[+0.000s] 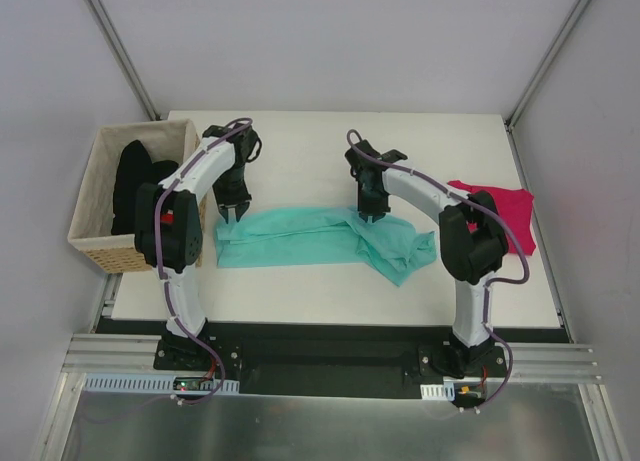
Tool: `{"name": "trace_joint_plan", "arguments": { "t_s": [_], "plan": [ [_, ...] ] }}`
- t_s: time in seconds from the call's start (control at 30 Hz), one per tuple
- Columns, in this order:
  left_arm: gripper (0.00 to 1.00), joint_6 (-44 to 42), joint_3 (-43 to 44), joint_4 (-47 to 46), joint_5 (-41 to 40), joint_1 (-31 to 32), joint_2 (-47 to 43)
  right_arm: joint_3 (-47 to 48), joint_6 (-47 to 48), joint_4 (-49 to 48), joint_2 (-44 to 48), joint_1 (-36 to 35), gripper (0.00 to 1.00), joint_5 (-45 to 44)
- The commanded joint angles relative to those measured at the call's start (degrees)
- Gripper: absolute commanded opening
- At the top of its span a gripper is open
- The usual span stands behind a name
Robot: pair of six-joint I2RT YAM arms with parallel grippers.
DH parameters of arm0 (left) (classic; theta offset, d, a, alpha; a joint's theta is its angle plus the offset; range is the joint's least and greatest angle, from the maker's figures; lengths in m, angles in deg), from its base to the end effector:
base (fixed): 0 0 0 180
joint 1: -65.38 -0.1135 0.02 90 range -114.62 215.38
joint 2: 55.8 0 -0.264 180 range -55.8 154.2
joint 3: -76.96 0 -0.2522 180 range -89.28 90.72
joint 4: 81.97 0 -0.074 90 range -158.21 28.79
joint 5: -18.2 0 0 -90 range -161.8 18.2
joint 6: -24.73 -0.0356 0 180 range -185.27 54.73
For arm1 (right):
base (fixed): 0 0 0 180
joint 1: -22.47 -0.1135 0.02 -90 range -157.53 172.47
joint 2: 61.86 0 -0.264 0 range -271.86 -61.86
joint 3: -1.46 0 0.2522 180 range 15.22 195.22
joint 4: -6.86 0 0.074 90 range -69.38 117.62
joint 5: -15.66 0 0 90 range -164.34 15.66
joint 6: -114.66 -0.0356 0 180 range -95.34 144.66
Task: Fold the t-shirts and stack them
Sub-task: Fold the other side of the tshirt into a rectangle
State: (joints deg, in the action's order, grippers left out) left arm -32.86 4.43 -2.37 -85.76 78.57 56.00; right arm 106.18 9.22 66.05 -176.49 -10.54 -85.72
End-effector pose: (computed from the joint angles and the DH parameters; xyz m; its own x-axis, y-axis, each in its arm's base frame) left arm 0.3729 -0.0786 0.2316 -0.9227 -0.3180 -0.2178 -0.3529 0.9242 0.1458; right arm 0.3538 0.2215 0.2083 -0.8816 -0.2615 -0.3929 -0.2493 0.9649 -0.0827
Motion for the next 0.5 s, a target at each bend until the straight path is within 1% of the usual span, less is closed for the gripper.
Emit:
{"name": "trace_joint_plan", "arguments": {
  "t_s": [0.0, 0.07, 0.13, 0.17, 0.27, 0.3, 0.37, 0.4, 0.47],
  "plan": [
    [0.3, 1.17, -1.51, 1.22, -0.63, 0.7, -4.23, -0.35, -0.73, -0.08, 4.15, -0.12, 0.23, -3.21],
    [0.3, 1.17, -1.86, 1.3, -0.81, 0.87, -4.75, 1.31, 0.58, -0.08, 3.45, -0.21, 0.24, -3.56],
    [0.3, 1.43, -2.21, 1.3, -0.98, 0.96, -5.37, 3.69, 2.33, 1.06, 1.96, -0.12, 0.27, -3.74],
    [0.3, 1.7, -2.74, 1.3, -0.99, 0.96, -5.9, 6.66, 2.87, 1.76, 0.04, -0.12, 0.27, -3.83],
    [0.3, 2.14, -3.62, 1.22, -1.07, 0.96, -6.69, 11.6, 5.33, 4.31, -4.0, -0.21, 0.3, -4.09],
    [0.3, 2.23, -3.88, 1.3, -0.99, 0.96, -6.95, 14.83, 6.03, 5.1, -4.72, -0.21, 0.31, -4.7],
    [0.3, 2.57, -4.67, 1.39, -1.16, 0.96, -7.65, 17.75, 7.35, 5.81, -6.65, -0.29, 0.39, -5.76],
    [0.3, 2.66, -4.94, 1.31, -1.25, 0.96, -7.83, 19.94, 7.88, 6.51, -7.18, -0.21, 0.41, -6.02],
    [0.31, 2.84, -5.64, 1.31, -1.51, 0.96, -8.45, 21.36, 7.8, 7.04, -7.8, -0.29, 0.41, -6.03]
  ]
}}
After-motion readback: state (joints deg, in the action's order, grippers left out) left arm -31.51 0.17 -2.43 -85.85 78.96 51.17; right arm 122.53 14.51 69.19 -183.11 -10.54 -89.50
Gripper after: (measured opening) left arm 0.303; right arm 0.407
